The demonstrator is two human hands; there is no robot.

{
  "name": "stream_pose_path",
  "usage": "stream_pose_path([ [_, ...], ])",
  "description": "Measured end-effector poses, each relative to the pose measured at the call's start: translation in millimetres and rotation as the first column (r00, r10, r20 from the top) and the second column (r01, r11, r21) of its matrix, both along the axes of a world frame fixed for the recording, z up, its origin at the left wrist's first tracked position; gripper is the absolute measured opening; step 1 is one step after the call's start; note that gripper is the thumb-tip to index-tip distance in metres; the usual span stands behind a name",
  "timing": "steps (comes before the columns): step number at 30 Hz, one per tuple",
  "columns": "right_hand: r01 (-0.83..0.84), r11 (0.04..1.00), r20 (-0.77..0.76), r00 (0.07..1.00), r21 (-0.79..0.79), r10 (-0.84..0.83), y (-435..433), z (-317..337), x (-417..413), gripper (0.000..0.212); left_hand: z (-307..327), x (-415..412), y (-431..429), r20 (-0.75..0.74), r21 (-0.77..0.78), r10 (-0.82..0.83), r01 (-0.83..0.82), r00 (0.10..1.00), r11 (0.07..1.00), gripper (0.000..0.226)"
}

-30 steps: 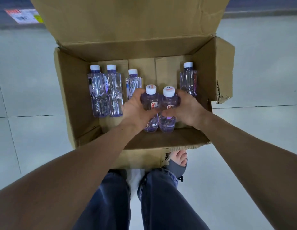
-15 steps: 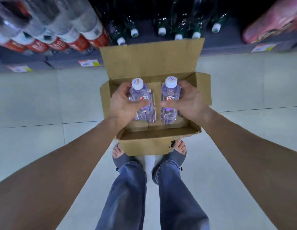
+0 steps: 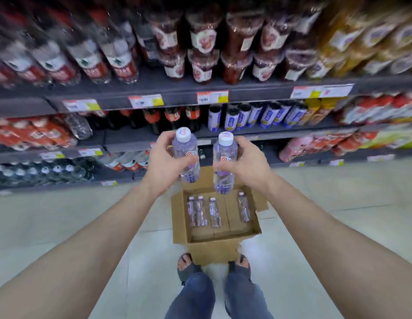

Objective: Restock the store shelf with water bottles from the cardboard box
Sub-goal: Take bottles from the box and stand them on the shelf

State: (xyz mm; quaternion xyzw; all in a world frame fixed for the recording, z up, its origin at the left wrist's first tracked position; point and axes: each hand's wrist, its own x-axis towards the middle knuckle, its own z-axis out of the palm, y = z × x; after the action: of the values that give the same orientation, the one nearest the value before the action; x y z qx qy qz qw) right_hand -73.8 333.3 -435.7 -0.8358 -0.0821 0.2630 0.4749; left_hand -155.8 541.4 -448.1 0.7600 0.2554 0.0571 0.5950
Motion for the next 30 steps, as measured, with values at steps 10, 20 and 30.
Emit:
stream_pose_path([
  [10, -0.183, 0.978, 0.277, 0.949, 0.104, 0.149, 12, 243, -54, 0.063, 235, -66, 15, 0.198, 0.137, -0.064, 0.037, 0.978, 0.99, 0.06],
  [20, -0.261, 0.954, 0.483, 0.861, 0.146, 0.161, 4, 405, -145, 0.088, 406, -177, 2, 0.324, 0.227, -0.025, -0.052, 0.946, 0.973, 0.065],
  [30, -0.345, 0.917, 0.607, 0.778, 0.202, 0.159, 57, 526, -235, 0.063, 523, -294, 31, 0.467, 0.238, 0.082, -0.214, 0.88, 0.947, 0.084],
])
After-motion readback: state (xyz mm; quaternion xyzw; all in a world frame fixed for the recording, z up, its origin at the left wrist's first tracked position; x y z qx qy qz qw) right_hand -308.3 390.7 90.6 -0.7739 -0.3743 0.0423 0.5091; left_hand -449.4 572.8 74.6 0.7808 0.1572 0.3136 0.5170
